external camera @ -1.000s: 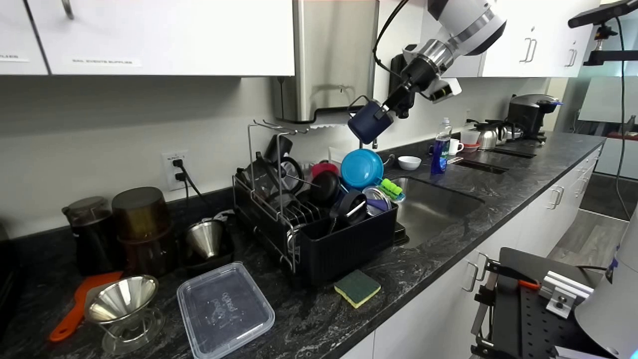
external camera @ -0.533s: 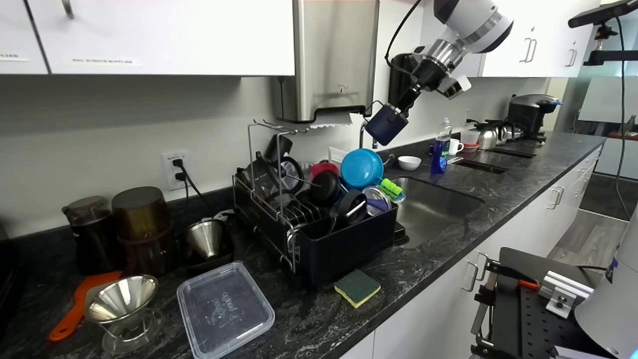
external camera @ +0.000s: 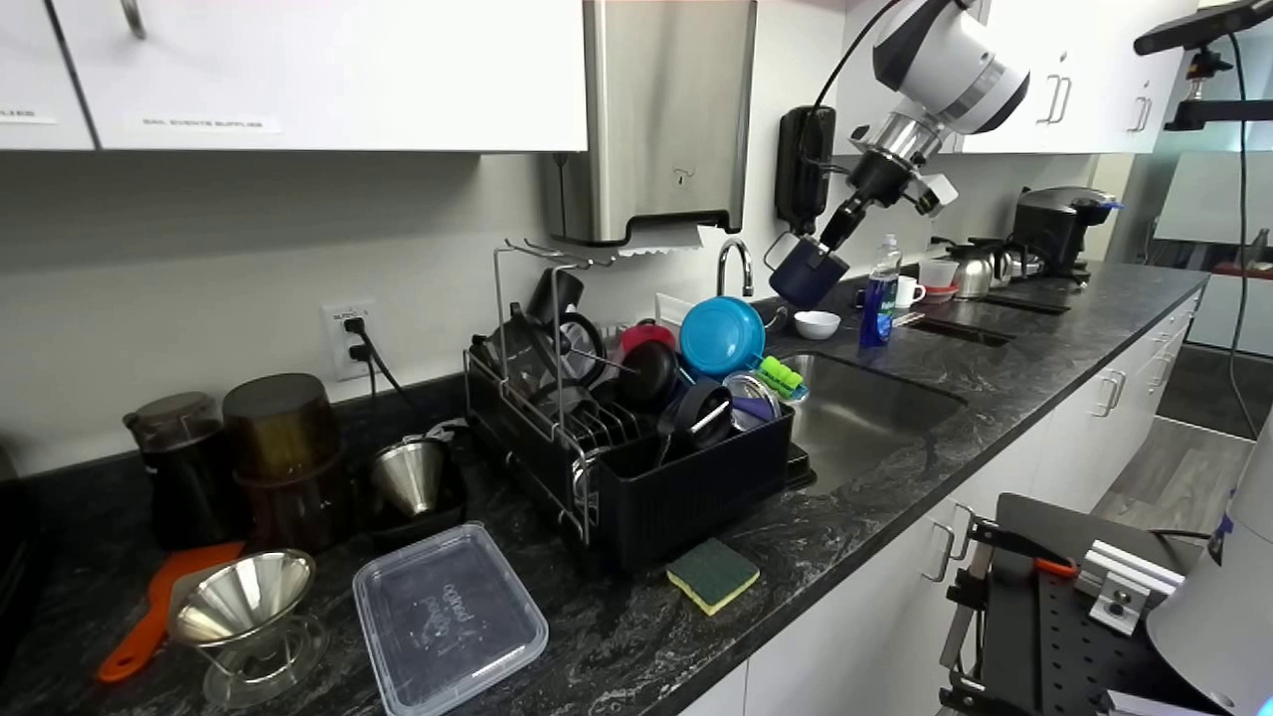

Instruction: Put the cup in the sink

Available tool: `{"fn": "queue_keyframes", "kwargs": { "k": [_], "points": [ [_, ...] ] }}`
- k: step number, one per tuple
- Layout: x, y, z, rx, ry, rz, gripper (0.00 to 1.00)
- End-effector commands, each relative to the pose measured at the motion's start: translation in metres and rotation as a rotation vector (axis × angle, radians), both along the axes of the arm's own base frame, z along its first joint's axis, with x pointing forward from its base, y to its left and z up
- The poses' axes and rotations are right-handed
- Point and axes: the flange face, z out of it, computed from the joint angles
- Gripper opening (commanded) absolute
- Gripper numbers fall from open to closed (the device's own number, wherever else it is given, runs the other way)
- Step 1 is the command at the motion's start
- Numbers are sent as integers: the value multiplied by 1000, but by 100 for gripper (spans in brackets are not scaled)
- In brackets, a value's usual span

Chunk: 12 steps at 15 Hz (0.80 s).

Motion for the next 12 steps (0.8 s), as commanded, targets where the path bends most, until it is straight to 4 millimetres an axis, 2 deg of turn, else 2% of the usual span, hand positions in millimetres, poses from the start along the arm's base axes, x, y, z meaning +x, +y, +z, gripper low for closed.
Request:
{"fn": "queue_keyframes", "kwargs": {
  "k": [1, 7, 12],
  "points": [
    [1, -20, -9, -11, 32, -53, 2],
    [-5, -53, -31, -39, 80, -149, 2],
    [-8, -70, -43, -60, 116, -206, 2]
  ]
}}
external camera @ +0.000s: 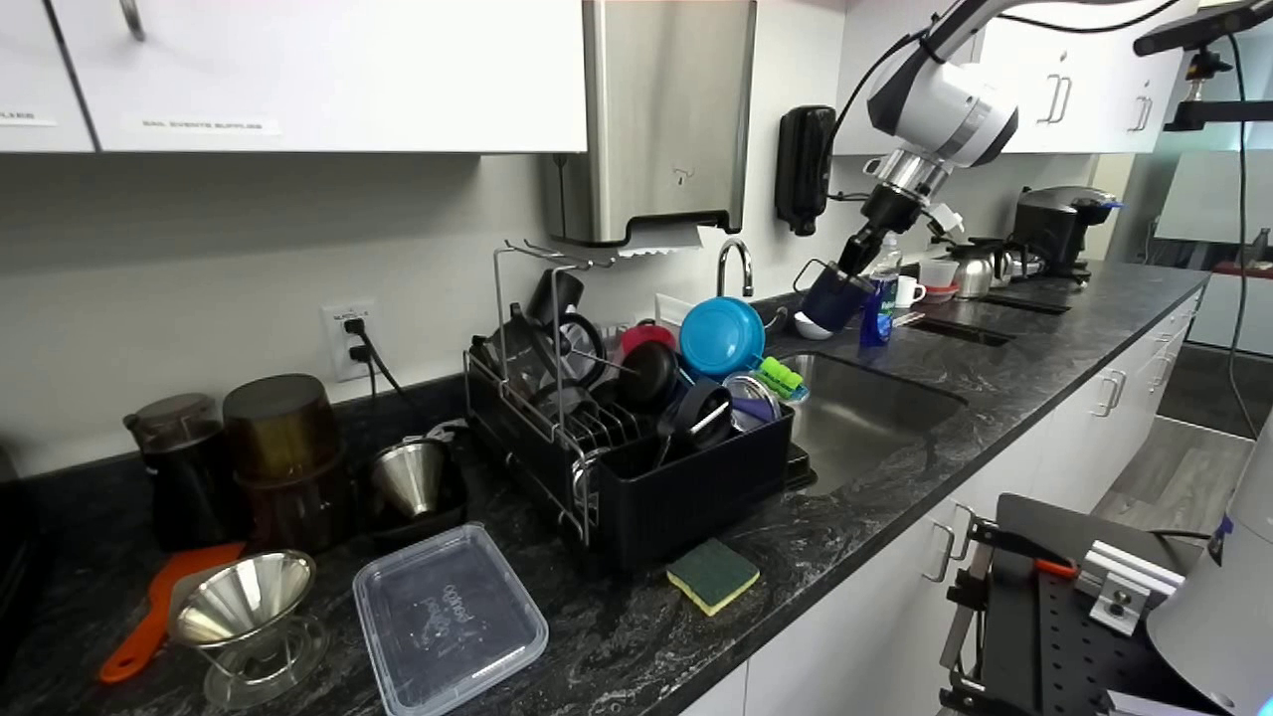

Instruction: Put the cup in the sink

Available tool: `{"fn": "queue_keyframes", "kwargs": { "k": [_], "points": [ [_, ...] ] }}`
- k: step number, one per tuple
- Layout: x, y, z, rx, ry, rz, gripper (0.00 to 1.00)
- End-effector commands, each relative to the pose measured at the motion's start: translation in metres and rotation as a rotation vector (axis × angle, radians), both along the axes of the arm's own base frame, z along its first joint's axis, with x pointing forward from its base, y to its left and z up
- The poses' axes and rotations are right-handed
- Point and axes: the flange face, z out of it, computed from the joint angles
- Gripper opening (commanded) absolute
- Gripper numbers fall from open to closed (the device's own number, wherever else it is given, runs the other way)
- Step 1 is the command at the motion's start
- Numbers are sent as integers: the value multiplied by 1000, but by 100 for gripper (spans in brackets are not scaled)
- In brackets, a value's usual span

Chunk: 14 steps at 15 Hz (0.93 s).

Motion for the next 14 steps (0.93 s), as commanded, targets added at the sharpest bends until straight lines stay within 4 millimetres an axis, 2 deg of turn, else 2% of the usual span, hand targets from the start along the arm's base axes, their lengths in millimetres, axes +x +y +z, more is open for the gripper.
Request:
{"fn": "queue_keyframes", "kwargs": {
  "k": [1, 2, 3, 12, 13, 14],
  "points": [
    [3, -12, -2, -21, 23, -35, 2],
    [2, -12, -2, -17, 23, -45, 2],
    [-1, -7, -4, -3, 16, -27, 7],
    [-1, -8, -3, -2, 16, -36, 7],
    [2, -10, -8, -6, 35, -44, 2],
    [4, -14, -16, -12, 48, -62, 2]
  ]
}}
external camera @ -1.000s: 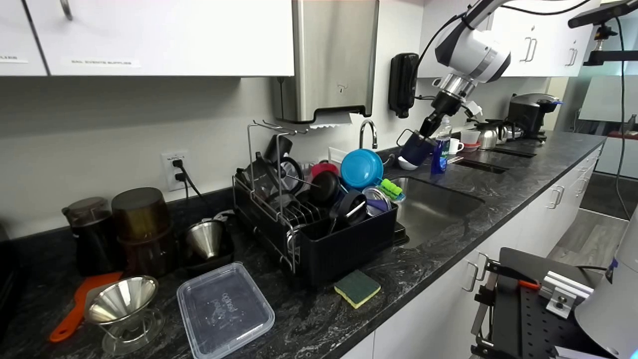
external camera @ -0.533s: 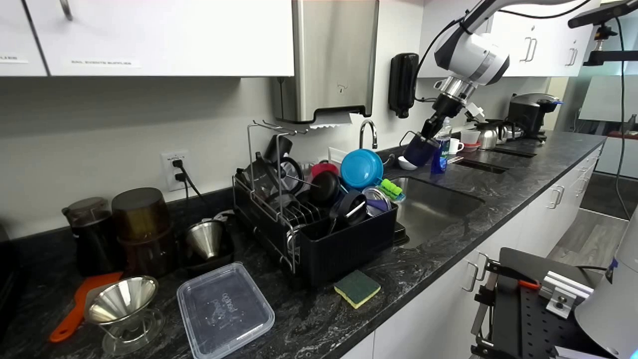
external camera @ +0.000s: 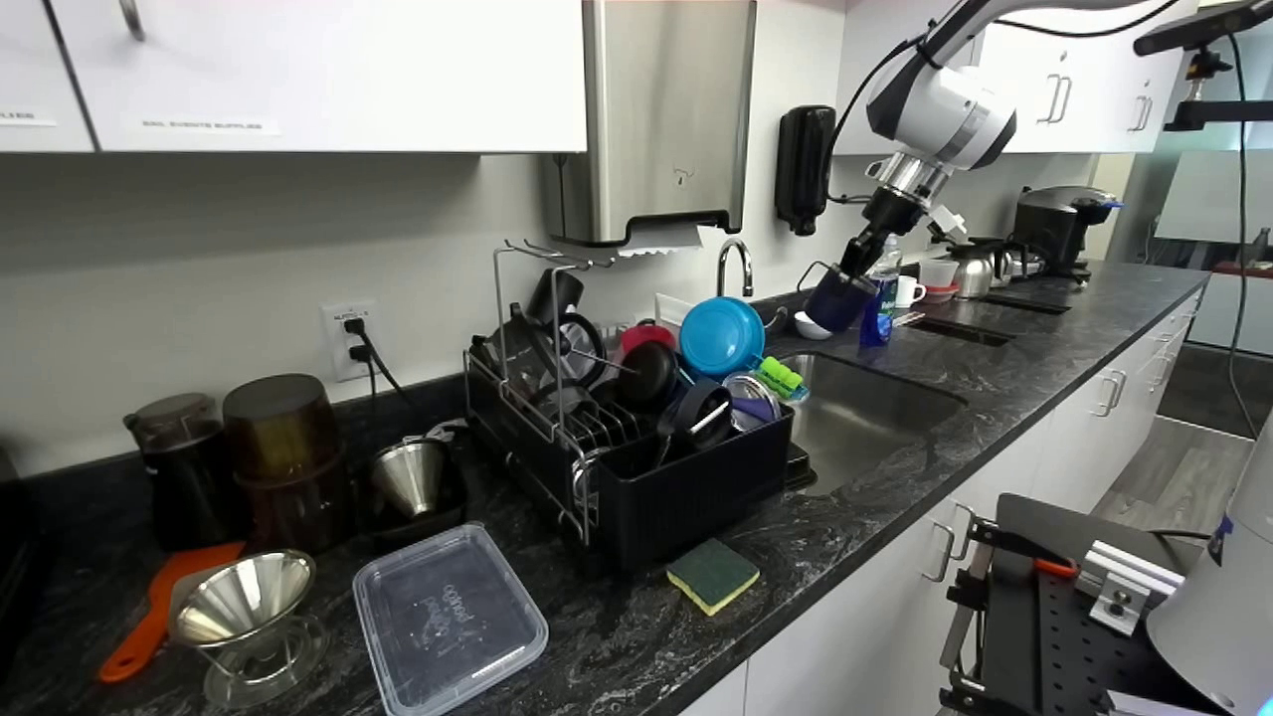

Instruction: Put the cup in the sink

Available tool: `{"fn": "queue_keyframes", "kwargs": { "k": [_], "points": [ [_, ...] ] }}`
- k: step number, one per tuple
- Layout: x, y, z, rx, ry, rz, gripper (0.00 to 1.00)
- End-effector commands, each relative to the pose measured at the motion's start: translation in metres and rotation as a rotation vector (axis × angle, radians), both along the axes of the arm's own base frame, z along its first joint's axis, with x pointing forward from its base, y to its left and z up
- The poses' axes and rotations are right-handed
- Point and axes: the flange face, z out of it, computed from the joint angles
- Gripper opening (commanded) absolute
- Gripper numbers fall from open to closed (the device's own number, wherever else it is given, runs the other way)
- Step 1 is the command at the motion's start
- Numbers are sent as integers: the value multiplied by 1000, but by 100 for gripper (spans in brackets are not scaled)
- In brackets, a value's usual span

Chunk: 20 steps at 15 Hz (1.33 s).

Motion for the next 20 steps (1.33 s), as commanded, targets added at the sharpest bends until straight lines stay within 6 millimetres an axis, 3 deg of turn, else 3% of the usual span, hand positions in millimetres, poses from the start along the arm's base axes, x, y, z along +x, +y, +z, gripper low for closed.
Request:
{"fn": "queue_keyframes", "kwargs": {
  "k": [1, 9, 17, 19, 20],
  "points": [
    [5, -9, -19, -16, 41, -43, 2],
    [19, -25, -53, -139, 146, -234, 2],
    [26, -50, -100, -216, 327, -372, 2],
    [33, -47, -98, -95, 275, -375, 2],
    [27, -44, -103, -170, 307, -381, 2]
  ]
}}
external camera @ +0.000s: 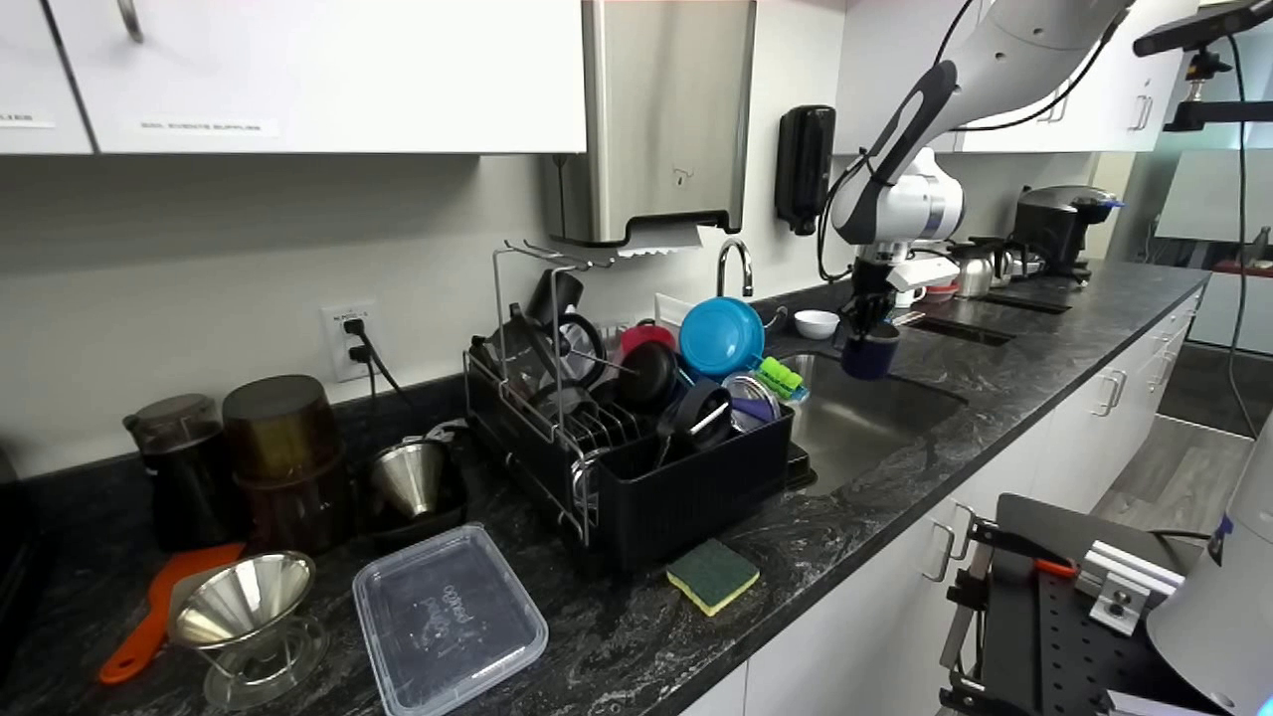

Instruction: Put the cup in the sink

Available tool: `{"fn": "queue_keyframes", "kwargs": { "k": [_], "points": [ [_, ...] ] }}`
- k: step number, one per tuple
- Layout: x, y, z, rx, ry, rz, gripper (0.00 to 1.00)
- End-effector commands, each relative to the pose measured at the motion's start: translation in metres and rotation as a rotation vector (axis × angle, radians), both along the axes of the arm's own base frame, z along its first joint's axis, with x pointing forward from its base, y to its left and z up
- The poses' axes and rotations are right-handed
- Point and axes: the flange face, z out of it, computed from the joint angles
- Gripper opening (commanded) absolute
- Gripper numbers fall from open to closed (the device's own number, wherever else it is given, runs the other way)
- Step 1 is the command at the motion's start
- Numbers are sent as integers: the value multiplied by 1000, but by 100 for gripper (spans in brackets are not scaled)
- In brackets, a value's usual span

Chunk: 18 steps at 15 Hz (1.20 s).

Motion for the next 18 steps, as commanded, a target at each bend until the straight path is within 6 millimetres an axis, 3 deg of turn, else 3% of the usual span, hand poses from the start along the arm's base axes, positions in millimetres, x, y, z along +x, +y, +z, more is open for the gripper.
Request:
{"fn": "queue_keyframes", "kwargs": {
  "k": [1, 9, 10, 18],
  "points": [
    [3, 1, 0, 6, -4, 3, 7],
    [1, 1, -1, 4, 4, 0, 7],
    [2, -3, -9, -4, 6, -8, 2],
    [-18, -30, -90, 32, 127, -35, 2]
  ]
}}
